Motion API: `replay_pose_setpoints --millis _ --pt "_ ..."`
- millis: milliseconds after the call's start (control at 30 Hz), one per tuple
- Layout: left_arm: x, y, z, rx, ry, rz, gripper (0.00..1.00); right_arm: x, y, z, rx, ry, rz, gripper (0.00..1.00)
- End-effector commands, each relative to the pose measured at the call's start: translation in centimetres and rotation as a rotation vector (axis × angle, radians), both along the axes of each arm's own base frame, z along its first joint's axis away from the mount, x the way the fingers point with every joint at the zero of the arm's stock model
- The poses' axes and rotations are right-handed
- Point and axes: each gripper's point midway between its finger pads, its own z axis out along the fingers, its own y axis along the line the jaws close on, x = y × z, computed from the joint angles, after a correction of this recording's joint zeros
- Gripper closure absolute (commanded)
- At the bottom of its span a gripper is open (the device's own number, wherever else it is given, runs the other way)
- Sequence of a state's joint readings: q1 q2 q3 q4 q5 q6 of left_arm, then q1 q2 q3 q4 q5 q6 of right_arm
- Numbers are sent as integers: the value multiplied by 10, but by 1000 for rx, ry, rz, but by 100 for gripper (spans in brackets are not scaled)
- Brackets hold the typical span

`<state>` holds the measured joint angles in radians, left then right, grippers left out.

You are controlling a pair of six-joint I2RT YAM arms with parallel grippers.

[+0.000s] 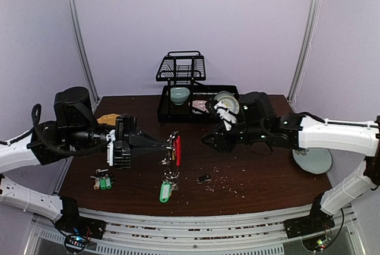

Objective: Put the keys on the keyring

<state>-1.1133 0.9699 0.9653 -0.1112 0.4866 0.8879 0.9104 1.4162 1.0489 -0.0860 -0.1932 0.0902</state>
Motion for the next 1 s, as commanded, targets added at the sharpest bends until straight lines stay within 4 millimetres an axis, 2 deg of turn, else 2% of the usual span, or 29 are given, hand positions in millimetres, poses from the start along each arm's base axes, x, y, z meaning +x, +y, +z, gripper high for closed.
replay_pose_setpoints --millis 0,100,200,300,367,500,633,700,800,967 --pt "0 9 15 -50 19 27 100 -1 -14 -77 -240 259 -171 54" --pt "1 13 13 -58 16 47 100 -20 10 -99 -349 204 -23 58" --pt "2 18 13 -73 5 65 100 -57 27 -123 -438 227 339 67" --pt "3 19 10 -65 5 75 100 -48 33 -129 -450 225 460 65" --pt "3 20 8 -57 7 77 100 -36 33 -137 -462 224 477 61" --pt "6 23 9 -66 -4 98 100 -27 26 -157 -553 195 470 56" --pt "9 21 0 -46 0 110 100 -44 27 -163 -549 148 554 53" --pt "10 20 -4 -31 5 114 100 -49 24 -170 -577 119 589 53" --pt "11 19 -5 -26 7 119 100 -40 21 -177 -620 89 558 61" --pt "12 21 -3 -32 4 124 100 -26 27 -172 -624 22 523 67"
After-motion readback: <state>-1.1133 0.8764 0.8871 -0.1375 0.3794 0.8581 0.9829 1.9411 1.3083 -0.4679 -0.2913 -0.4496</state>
